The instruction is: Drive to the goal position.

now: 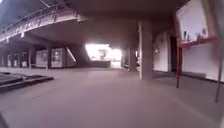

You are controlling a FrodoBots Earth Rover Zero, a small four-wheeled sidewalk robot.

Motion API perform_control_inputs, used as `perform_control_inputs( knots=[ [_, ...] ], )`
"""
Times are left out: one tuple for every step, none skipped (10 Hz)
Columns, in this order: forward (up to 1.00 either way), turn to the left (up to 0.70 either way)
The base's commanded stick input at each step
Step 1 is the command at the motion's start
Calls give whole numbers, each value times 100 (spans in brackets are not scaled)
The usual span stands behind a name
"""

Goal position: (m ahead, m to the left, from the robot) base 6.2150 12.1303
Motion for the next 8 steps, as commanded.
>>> perform_control_inputs(
  knots=[
    [85,0],
    [85,0],
    [85,0],
    [85,0],
    [85,0],
    [85,0],
    [85,0],
    [85,0]
  ],
)
